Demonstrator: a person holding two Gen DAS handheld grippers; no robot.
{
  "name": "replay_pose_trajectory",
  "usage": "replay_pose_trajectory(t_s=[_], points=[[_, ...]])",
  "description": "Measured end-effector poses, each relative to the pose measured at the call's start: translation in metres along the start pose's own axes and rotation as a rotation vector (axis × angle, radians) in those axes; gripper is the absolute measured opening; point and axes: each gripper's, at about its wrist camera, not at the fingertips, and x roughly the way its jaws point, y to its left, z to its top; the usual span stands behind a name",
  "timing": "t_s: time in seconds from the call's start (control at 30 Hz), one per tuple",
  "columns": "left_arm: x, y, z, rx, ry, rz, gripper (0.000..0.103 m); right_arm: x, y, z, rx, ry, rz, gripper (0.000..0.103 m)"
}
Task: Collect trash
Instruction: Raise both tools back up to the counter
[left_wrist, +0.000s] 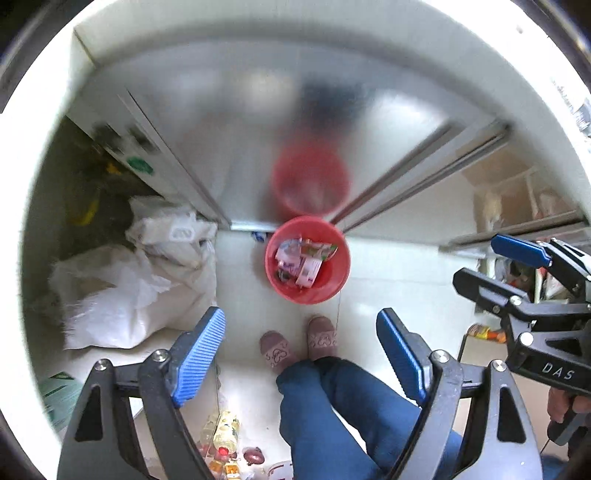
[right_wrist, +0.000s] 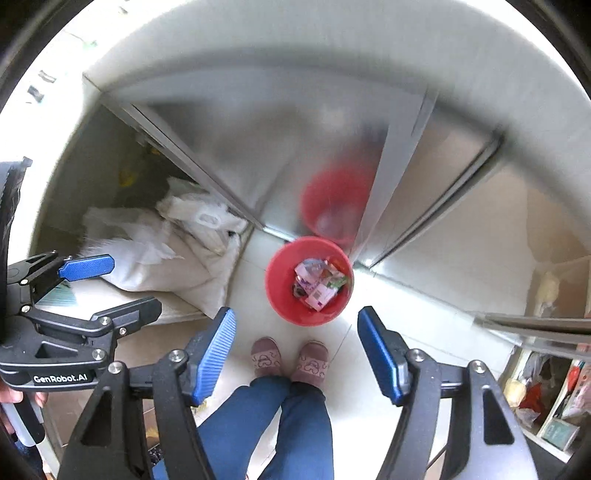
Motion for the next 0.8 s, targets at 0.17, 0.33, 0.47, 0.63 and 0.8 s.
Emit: replay_pose_trajectory(t_s=[0.17,0.33,0.47,0.63,0.8], points=[[-0.065,0.005,0.007,-0.033,-0.091,0.028,0.083,-0.059,0.011,0.015,-0.036,-0.105,-0.001,0.08],[-0.107,0.022,0.026,-0.073,-0.168,0.076,0.083,-0.09,0.021,0.041,-0.061,-0.182,0.026,0.086],[-0.134,0.037,0.049,-0.085,-0.228,0.105,0.083,-0.109,0.035,0.066,-0.098,-0.243,0.033,0.091],[-0.163,0.059,0.082,-0.082,-0.291,0.101,0.088,-0.124,0.042,0.104,-0.121,-0.298,0.029,0.095],[-0.182,0.091,0.123,-0.068,-0.316,0.091,0.091,-0.134,0.047,0.147,-0.092,-0.32,0.031,0.097]])
